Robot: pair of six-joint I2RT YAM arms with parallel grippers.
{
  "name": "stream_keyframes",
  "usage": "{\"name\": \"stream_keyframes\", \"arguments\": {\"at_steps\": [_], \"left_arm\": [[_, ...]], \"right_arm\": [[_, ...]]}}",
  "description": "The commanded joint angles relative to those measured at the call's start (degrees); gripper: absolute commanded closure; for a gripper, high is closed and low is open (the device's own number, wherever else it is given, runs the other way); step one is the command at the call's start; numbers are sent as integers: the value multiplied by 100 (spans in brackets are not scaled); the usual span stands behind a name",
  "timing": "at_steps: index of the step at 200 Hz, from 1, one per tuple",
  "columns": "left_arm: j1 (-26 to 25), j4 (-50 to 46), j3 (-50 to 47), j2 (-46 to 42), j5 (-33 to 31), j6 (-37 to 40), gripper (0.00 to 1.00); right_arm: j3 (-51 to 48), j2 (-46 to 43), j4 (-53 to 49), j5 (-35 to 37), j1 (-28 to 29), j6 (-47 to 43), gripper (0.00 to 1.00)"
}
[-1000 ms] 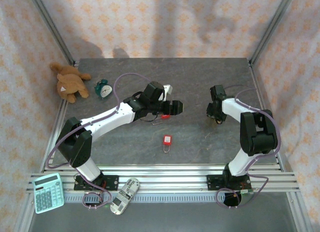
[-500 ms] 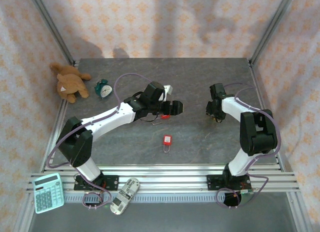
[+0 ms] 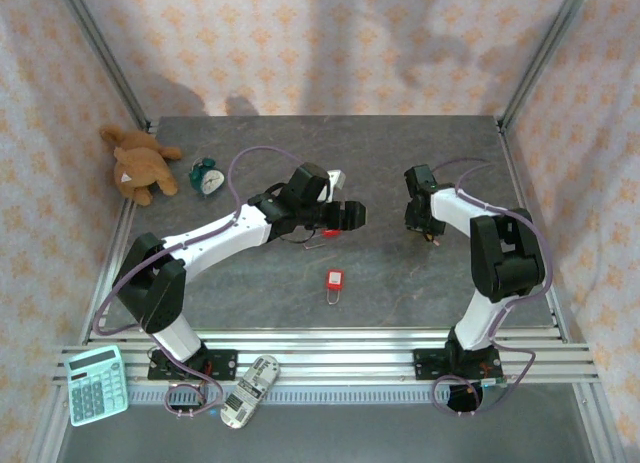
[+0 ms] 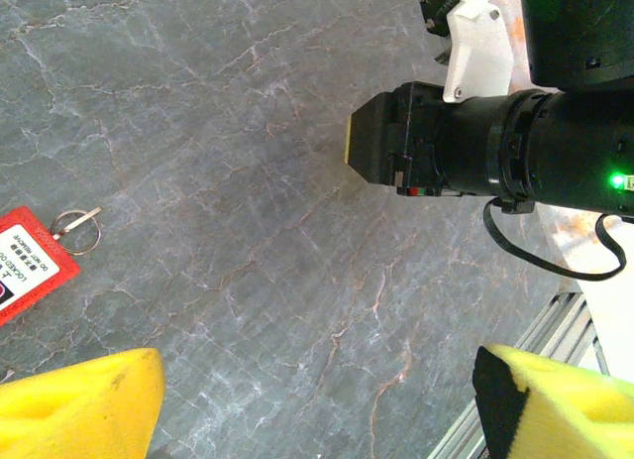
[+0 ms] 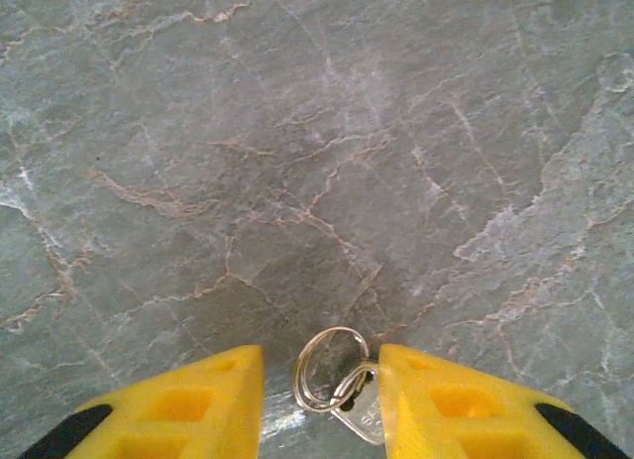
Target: Unlock with the key
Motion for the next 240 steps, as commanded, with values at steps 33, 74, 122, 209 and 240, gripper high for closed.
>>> {"name": "stream_keyframes", "arguments": {"at_steps": [33,74,122,209,240], "left_arm": [[-19,-36,119,64,15,119,18],[-20,-32,114,72,20,126,18],[-21,-32,115,81,15,128,18],[-18,15,85,108,18,137,18],[-71,218,-87,-24,-137,226,18]], "right_arm": [[311,233,-307,325,3,-64,80],[339,204,-342,326,11,-90,83],[236,106,-289,394,12,-68,95],[-392,-1427,-79,134,72,230,100],[-577,-2098,-112,-238,142,408,100]]}}
